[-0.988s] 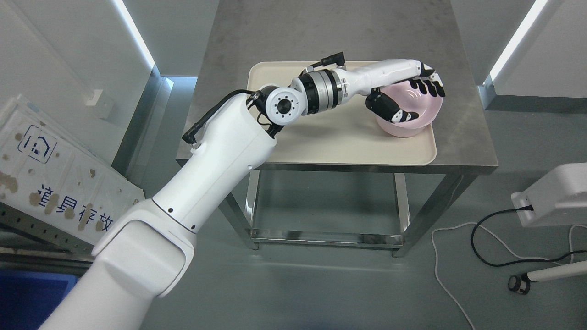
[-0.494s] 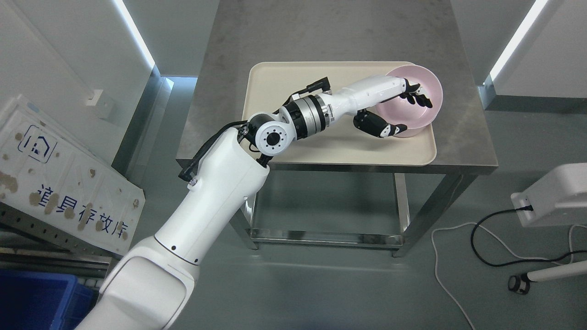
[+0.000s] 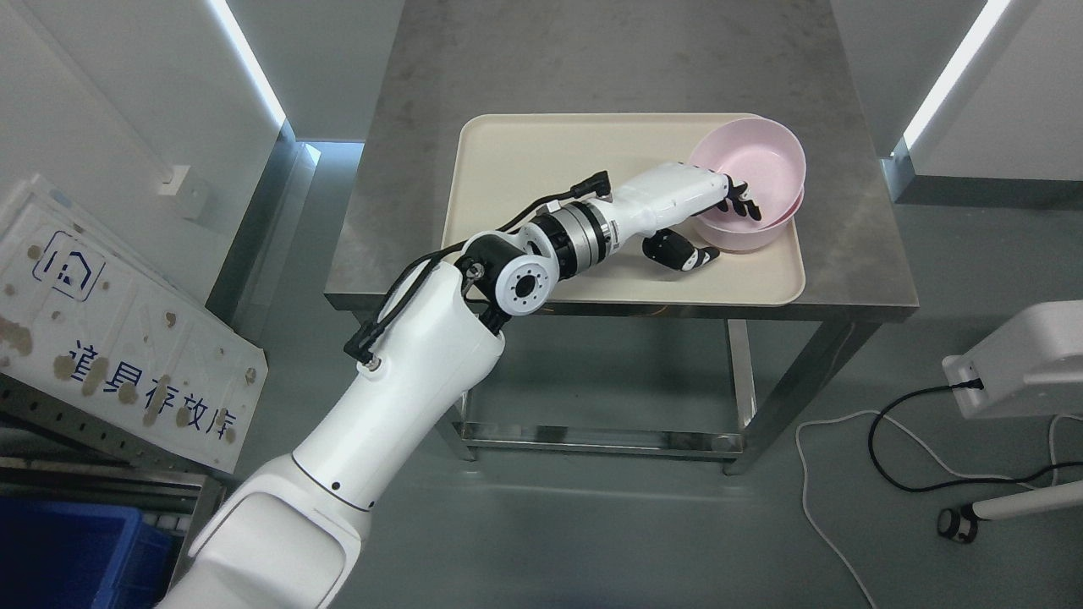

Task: Stack pink IKEA bowls on left shelf middle
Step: 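Grasp the stacked pink bowls by the rim with the left hand and lift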

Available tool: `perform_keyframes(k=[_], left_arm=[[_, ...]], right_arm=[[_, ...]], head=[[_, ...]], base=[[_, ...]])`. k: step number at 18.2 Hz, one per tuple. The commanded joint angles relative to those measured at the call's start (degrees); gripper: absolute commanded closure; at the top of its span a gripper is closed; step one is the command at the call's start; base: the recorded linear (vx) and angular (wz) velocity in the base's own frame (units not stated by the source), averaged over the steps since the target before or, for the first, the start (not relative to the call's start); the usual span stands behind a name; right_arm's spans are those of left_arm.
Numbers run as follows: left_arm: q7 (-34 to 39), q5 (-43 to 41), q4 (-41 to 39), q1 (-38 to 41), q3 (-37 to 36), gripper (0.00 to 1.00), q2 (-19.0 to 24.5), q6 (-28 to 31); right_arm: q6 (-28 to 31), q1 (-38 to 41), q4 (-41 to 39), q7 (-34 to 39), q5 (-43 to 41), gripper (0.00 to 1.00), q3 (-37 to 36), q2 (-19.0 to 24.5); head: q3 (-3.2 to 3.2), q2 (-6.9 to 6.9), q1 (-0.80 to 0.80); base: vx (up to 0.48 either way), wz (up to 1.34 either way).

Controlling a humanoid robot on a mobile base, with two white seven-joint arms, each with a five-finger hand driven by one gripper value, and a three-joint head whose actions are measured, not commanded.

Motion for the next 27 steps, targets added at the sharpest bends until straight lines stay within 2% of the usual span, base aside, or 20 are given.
perform_keyframes(k=[1, 4, 6, 7, 11, 13, 15, 17, 19, 22, 27], left_arm=[[0.40, -6.17, -1.52, 0.23, -3.25, 0.56, 1.00, 0.57], [1.11, -5.91, -1.52, 0.23, -1.50, 0.75, 1.00, -1.79], [1.11, -5.91, -1.44, 0.23, 1.13, 0.93, 1.00, -5.48], [1.11, -5.91, -1.26, 0.23, 2.19, 0.99, 1.00, -6.54], [1.90, -5.47, -1.26, 0.23, 9.03, 1.00, 1.00, -10.05], [0.85, -5.20, -1.70, 0.67, 15.97, 1.00, 1.00, -16.63], [-5.44, -3.19, -2.92, 2.16, 23.52, 1.00, 1.00, -24.18], [-9.16, -0.03, -5.64, 4.18, 29.77, 1.00, 1.00, -28.94], [-10.40, 3.22, -8.80, 6.03, 33.12, 1.00, 1.00, -32.73], [-13.83, 6.21, -15.22, 10.77, 38.22, 0.99, 1.00, -35.38], [-14.98, 7.72, -17.70, 13.07, 44.38, 0.99, 1.00, -35.38]], right_arm=[[-0.02, 0.00, 0.00, -0.03, 0.00, 0.00, 0.00, -1.00], [-0.02, 0.00, 0.00, 0.05, 0.00, 0.00, 0.00, -1.00], [-0.02, 0.00, 0.00, 0.05, 0.00, 0.00, 0.00, -1.00], [-0.02, 0.00, 0.00, -0.03, 0.00, 0.00, 0.00, -1.00], [-0.02, 0.00, 0.00, 0.05, 0.00, 0.00, 0.00, -1.00], [-0.02, 0.00, 0.00, 0.05, 0.00, 0.00, 0.00, -1.00], [-0.02, 0.00, 0.00, -0.03, 0.00, 0.00, 0.00, -1.00], [-0.02, 0.00, 0.00, 0.05, 0.00, 0.00, 0.00, -1.00], [-0.02, 0.00, 0.00, 0.05, 0.00, 0.00, 0.00, -1.00], [-0.02, 0.00, 0.00, 0.05, 0.00, 0.00, 0.00, -1.00], [-0.02, 0.00, 0.00, 0.05, 0.00, 0.00, 0.00, -1.00]], head=[[0.00, 0.00, 0.00], [0.00, 0.00, 0.00], [0.00, 0.00, 0.00], [0.00, 0.00, 0.00], [0.00, 0.00, 0.00], [0.00, 0.00, 0.00], [0.00, 0.00, 0.00], [0.00, 0.00, 0.00], [0.00, 0.00, 0.00], [0.00, 0.00, 0.00], [0.00, 0.00, 0.00]], base=[[0.000, 0.00], [0.000, 0.00], [0.000, 0.00], [0.000, 0.00], [0.000, 0.00], [0.000, 0.00], [0.000, 0.00], [0.000, 0.00], [0.000, 0.00], [0.000, 0.00], [0.000, 0.00]])
